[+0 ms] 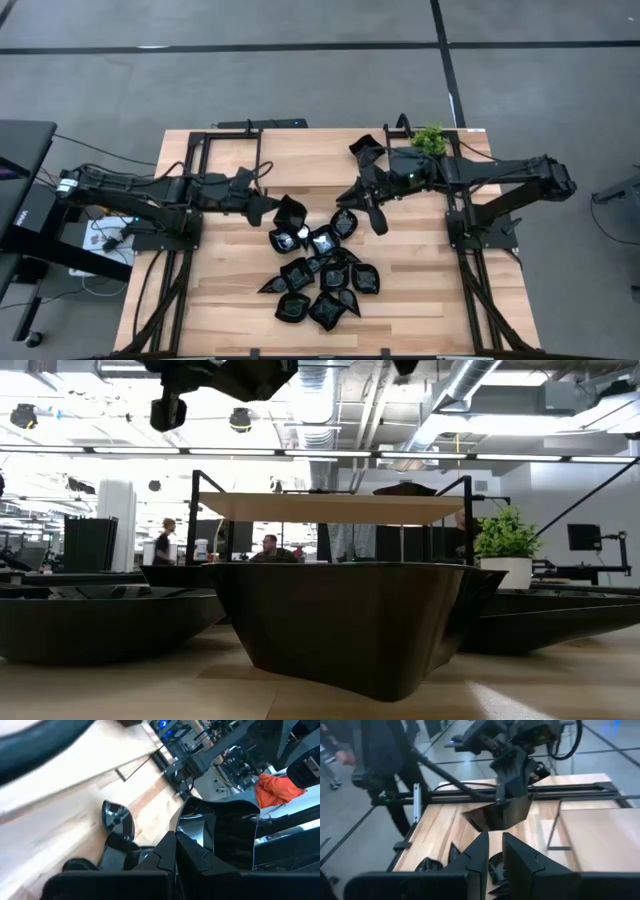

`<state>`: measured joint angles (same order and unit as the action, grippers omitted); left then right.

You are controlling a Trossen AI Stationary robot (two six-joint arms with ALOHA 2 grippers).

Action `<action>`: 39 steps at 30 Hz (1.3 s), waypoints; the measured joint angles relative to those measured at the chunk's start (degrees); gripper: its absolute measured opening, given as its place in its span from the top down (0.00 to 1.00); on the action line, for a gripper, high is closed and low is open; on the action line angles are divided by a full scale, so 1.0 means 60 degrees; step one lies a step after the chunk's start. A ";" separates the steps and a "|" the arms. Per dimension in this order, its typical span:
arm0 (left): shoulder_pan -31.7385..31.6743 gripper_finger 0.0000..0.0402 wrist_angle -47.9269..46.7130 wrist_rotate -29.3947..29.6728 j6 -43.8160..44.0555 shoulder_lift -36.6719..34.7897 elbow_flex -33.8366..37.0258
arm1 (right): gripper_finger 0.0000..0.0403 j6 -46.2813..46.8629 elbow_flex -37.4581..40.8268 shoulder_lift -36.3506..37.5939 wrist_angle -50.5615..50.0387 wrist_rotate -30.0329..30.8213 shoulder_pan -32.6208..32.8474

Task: Pick & Place Mini shaped plates
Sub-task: Stack the black distorted square plate on the black distorted square plate on the shelf

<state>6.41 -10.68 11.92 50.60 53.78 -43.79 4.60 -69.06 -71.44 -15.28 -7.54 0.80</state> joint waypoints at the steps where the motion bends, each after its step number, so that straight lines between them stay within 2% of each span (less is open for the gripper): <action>1: -0.0088 0.99 -0.0005 -0.0055 -0.0127 0.0003 -0.0063 | 0.88 0.0000 -0.0216 -0.0039 -0.0202 0.0101 0.0000; 8: -0.0720 0.99 -0.0143 -0.0684 -0.0833 0.0503 -0.0672 | 0.88 0.0126 -0.1867 -0.0764 -0.1645 0.0756 0.0013; 14: -0.1122 0.99 -0.0745 -0.1203 -0.1445 0.1291 -0.1301 | 0.88 0.0217 -0.3395 -0.1652 -0.3277 0.0815 0.0140; 20: -0.1249 0.99 -0.1063 -0.1386 -0.1831 0.1631 -0.1425 | 0.88 -0.0885 -0.4382 -0.2350 -0.4374 0.0784 0.0312; 25: -0.1242 0.99 -0.1291 -0.1413 -0.1834 0.1736 -0.1422 | 0.88 -0.2291 -0.4457 -0.2518 -0.4793 0.0739 0.0313; 29: -0.1239 0.99 -0.1434 -0.1325 -0.1882 0.1809 -0.1425 | 0.88 -0.2794 -0.4447 -0.2697 -0.4943 0.0744 0.0310; 39: -0.1238 0.99 -0.1684 -0.0994 -0.1893 0.1894 -0.1425 | 0.88 -0.1468 -0.4456 -0.3339 -0.4501 0.0810 0.0308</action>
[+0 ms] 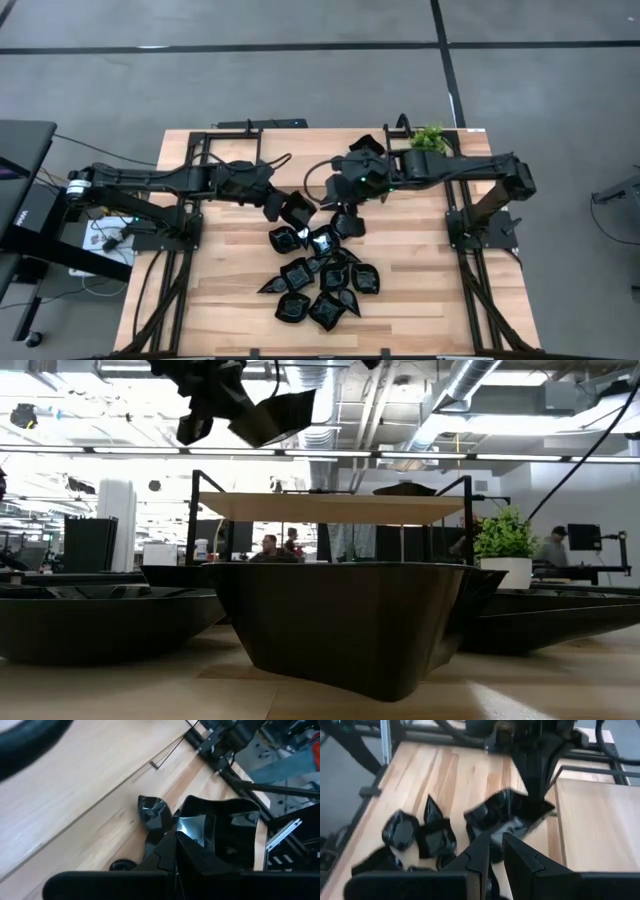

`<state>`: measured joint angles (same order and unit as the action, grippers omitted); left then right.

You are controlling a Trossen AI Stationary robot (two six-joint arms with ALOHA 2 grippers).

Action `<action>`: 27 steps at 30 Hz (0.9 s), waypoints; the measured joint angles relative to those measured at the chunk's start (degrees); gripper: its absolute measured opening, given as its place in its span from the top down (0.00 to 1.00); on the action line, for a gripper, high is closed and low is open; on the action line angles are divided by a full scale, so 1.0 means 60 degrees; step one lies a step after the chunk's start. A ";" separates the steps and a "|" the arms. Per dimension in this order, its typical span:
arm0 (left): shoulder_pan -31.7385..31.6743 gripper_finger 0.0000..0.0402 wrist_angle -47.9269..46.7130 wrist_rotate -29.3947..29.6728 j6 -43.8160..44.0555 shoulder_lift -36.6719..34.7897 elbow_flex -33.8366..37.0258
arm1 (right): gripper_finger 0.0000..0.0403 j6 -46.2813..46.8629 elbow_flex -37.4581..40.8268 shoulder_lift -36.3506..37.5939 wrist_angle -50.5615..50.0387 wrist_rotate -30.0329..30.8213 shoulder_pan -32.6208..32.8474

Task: Pick & Place Mini shaped plates
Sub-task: Stack the black distorted square plate on the black distorted square plate on the shelf

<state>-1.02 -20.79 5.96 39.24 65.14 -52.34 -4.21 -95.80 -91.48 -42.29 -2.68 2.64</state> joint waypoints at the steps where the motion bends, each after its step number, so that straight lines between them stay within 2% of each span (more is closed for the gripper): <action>1: 0.0000 0.99 -0.0072 0.0000 -0.0001 0.0000 0.0000 | 0.88 0.0122 -0.0005 -0.0061 0.0041 0.0046 0.0002; 10: 0.0062 0.99 -0.0319 0.0135 0.0000 0.0154 0.0004 | 0.88 0.0971 0.0022 -0.0462 -0.0026 0.0317 0.0002; 19: 0.0388 0.99 -0.0569 0.0626 0.0000 0.0587 0.0007 | 0.88 0.2598 0.0012 -0.0591 0.0121 0.0595 0.0002; 27: 0.0744 0.99 -0.0621 0.0862 0.0000 0.0905 0.0015 | 0.88 0.3231 0.0052 -0.0583 -0.0070 0.2093 0.0302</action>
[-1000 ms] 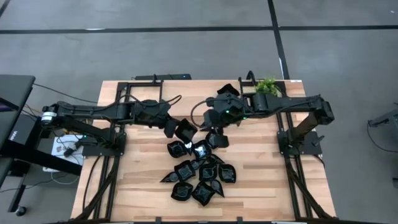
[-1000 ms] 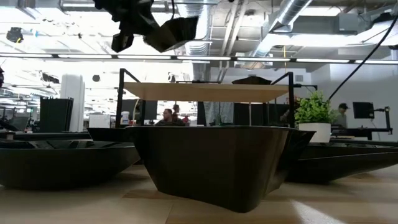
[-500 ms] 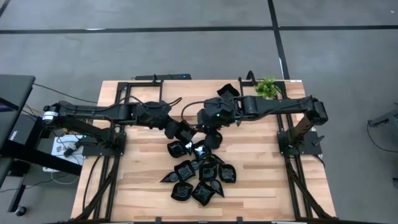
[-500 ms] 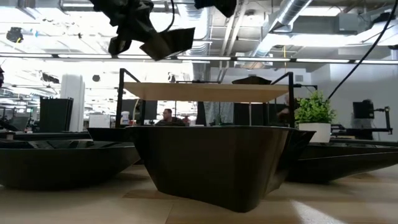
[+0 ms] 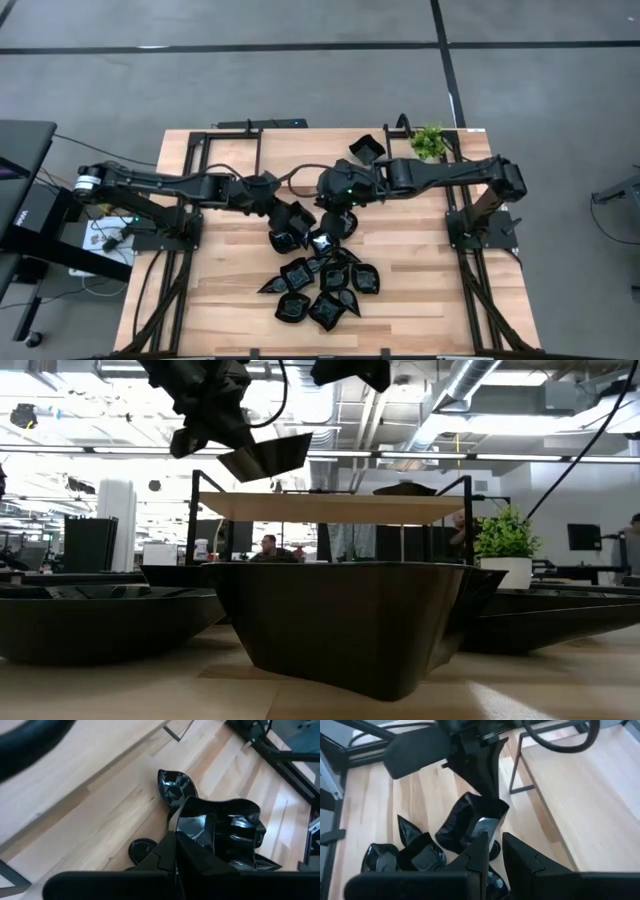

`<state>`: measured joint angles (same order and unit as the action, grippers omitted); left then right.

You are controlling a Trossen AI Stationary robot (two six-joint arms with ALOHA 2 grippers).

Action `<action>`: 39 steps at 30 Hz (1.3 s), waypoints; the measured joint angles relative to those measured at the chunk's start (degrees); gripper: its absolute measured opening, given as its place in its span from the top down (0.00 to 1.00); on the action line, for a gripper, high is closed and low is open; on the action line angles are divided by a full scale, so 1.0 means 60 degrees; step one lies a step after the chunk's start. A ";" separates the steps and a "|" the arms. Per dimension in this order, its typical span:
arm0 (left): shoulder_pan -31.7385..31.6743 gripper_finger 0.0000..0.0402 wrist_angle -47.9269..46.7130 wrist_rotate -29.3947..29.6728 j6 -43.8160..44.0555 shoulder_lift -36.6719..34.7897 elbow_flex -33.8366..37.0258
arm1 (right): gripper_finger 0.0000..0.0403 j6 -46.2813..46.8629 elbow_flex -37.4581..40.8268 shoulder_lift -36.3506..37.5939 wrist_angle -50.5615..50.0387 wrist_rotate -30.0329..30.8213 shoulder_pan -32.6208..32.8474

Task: Pick & Place Mini shaped plates
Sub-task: Stack the black distorted square plate on the black distorted square plate on the shelf

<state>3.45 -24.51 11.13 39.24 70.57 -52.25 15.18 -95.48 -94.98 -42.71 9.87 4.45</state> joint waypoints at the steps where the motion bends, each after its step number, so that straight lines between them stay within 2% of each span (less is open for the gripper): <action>1: 0.0026 0.99 -0.0055 -0.0003 -0.0004 0.0025 0.0004 | 0.88 -0.0007 0.0000 0.0000 -0.0067 0.0025 0.0042; 11: 0.0123 0.98 -0.0059 -0.0036 -0.0310 0.0079 0.0004 | 0.88 0.0160 -0.0003 -0.0261 -0.0093 0.0242 0.0726; 15: 0.0132 0.98 -0.0057 -0.0039 -0.0552 0.0075 0.0004 | 0.88 0.1258 0.0029 -0.0856 -0.0048 0.1287 0.0891; 20: 0.0290 0.98 -0.0059 -0.0039 -0.0750 0.0075 0.0004 | 0.88 0.1129 0.0033 -0.1419 0.0879 0.2227 0.1274; 24: 0.0361 0.98 -0.0059 -0.0044 -0.0755 0.0075 0.0007 | 0.88 0.0976 0.0018 -0.1552 0.1423 0.2476 0.1518; 31: 0.0378 0.98 -0.0059 -0.0043 -0.0754 0.0075 0.0007 | 0.87 0.0976 0.0018 -0.1566 0.1137 0.2622 0.1513; 39: 0.0378 0.98 -0.0059 -0.0039 -0.0754 0.0071 0.0007 | 0.81 0.0975 0.0018 -0.1563 0.0795 0.2625 0.1492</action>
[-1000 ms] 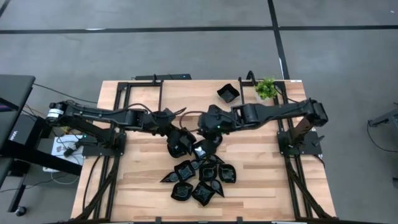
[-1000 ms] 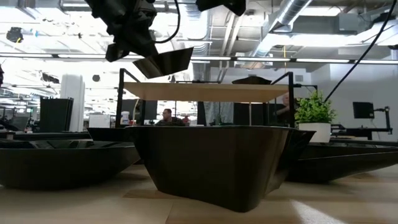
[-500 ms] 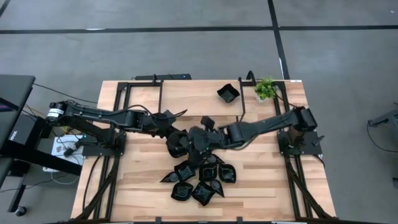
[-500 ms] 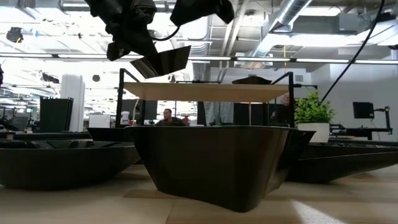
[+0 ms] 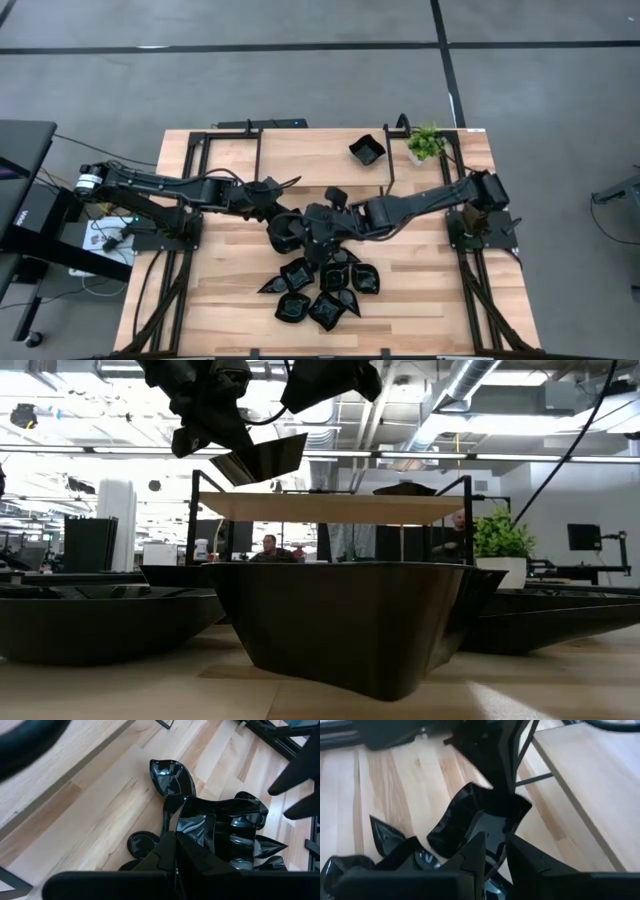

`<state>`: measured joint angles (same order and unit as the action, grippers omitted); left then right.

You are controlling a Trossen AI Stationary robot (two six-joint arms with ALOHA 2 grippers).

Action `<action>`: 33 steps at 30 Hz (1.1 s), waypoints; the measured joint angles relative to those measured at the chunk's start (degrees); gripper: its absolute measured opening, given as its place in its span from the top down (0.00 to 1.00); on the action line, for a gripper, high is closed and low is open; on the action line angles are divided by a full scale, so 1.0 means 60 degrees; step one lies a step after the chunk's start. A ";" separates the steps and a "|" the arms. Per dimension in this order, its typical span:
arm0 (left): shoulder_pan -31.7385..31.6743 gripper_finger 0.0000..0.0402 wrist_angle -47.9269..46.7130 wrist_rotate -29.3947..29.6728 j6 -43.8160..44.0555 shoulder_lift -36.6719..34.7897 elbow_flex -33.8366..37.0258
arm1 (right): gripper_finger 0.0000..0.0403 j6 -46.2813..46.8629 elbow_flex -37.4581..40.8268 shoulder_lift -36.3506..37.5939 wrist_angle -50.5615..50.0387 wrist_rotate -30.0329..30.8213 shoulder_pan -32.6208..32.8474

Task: Pick & Place Mini shaped plates
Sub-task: Stack the black distorted square plate on the black distorted square plate on the shelf

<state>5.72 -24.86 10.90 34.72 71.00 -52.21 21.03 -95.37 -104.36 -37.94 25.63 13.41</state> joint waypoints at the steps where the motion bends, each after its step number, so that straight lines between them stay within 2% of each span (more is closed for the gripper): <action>1: 0.0000 0.98 0.0000 0.0000 0.0000 0.0000 0.0000 | 0.80 0.0002 0.0000 0.0000 -0.0023 0.0000 0.0000; 18: 0.0000 0.98 0.0024 0.0034 0.0004 0.0000 0.0000 | 0.61 -0.0002 0.0000 0.0000 -0.0494 -0.0007 -0.0015; 33: 0.0000 0.98 0.0066 0.0033 0.0005 -0.0004 0.0004 | 0.59 -0.0348 -0.0004 -0.0423 -0.0233 0.0343 0.0011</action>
<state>5.71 -24.47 11.09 34.75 70.98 -52.18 18.94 -95.39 -106.89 -39.34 27.69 13.47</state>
